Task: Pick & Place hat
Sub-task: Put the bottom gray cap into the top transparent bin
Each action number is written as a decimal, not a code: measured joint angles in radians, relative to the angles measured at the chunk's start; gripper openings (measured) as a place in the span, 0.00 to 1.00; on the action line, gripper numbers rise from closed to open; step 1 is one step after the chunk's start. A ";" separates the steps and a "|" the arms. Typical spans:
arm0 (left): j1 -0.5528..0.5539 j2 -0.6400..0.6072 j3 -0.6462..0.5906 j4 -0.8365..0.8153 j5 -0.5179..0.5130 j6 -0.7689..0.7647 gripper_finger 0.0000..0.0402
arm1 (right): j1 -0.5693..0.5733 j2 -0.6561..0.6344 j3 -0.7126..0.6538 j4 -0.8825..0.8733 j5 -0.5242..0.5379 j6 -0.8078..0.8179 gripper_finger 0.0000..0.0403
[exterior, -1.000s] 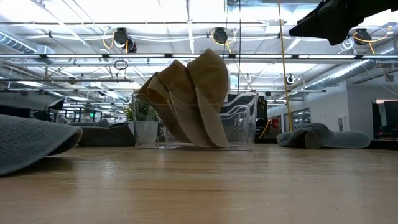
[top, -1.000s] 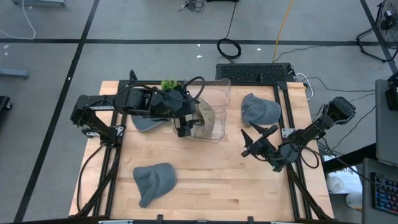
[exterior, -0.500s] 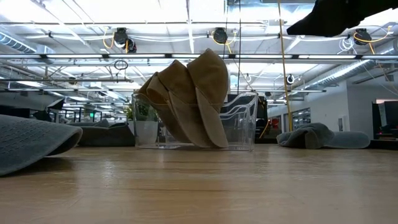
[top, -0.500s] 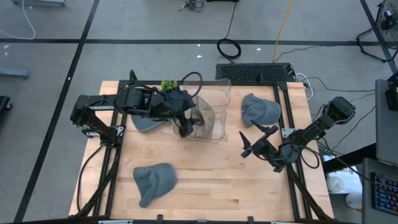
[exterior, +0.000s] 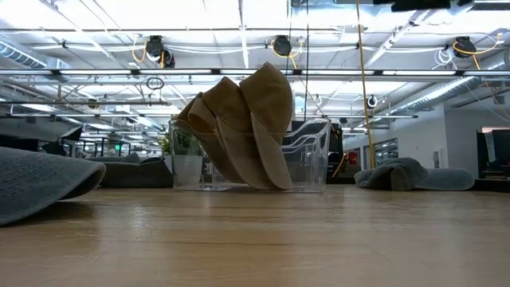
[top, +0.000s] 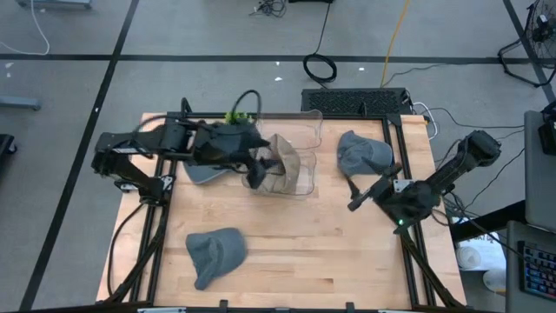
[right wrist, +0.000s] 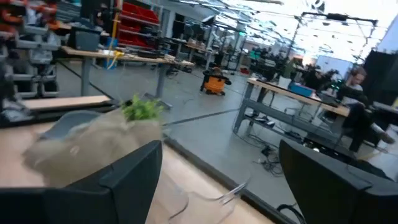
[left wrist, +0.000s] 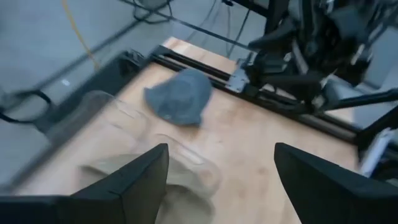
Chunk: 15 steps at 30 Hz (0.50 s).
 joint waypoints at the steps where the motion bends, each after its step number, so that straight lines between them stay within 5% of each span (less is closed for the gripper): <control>1: -0.006 -0.015 0.000 -0.012 -0.014 0.027 0.73 | -0.013 -0.026 0.022 -0.049 0.000 0.000 0.78; 7: -0.012 -0.117 -0.001 -0.084 -0.061 0.188 0.67 | -0.106 -0.137 0.195 -0.408 -0.001 0.020 0.78; 15: -0.009 -0.294 -0.001 -0.180 -0.054 0.358 0.64 | -0.272 -0.167 0.383 -0.593 -0.002 0.002 0.78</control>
